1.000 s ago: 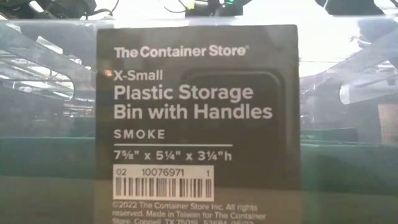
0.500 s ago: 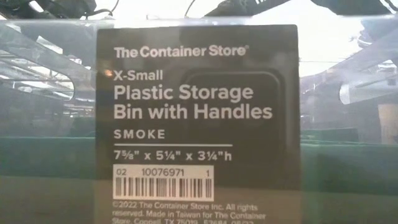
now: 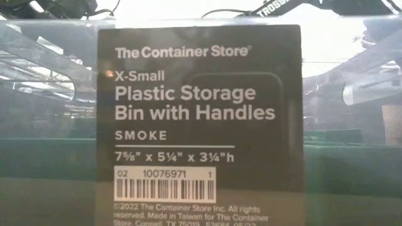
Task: Sort blocks
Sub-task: Put the orange game piece into the top left black bin
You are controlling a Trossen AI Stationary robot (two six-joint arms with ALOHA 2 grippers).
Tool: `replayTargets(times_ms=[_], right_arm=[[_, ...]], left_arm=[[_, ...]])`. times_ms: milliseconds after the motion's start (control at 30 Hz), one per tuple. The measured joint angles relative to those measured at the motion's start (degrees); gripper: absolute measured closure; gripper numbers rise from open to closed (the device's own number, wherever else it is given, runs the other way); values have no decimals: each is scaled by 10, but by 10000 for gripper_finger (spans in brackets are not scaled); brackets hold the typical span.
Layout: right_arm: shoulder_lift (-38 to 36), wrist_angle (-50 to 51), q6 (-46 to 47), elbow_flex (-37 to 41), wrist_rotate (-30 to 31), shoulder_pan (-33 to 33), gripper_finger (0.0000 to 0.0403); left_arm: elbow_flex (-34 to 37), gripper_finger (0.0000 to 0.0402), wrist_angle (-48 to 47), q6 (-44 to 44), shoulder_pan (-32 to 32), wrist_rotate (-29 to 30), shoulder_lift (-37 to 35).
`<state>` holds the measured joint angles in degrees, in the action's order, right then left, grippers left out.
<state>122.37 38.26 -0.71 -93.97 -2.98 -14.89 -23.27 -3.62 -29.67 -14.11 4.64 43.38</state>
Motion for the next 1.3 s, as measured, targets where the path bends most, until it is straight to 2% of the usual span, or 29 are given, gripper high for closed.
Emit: replayTargets(times_ms=[433, 700, 833, 1033, 1300], right_arm=[[0, -64, 3, 52, -2, 3, 133], [20, -63, 13, 57, -8, 4, 140], [28, -51, 15, 54, -8, 7, 174], [32, -28, 4, 31, -9, 7, 284], [35, 48, -26, -51, -15, 8, 283]], left_arm=[[0, 132, 0, 0, 0, 4, 0], [0, 132, 0, 1, 0, 19, 0], [0, 132, -2, 1, 0, 19, 0], [0, 132, -5, 1, 0, 19, 0], [0, 132, -5, 1, 0, 19, 0]])
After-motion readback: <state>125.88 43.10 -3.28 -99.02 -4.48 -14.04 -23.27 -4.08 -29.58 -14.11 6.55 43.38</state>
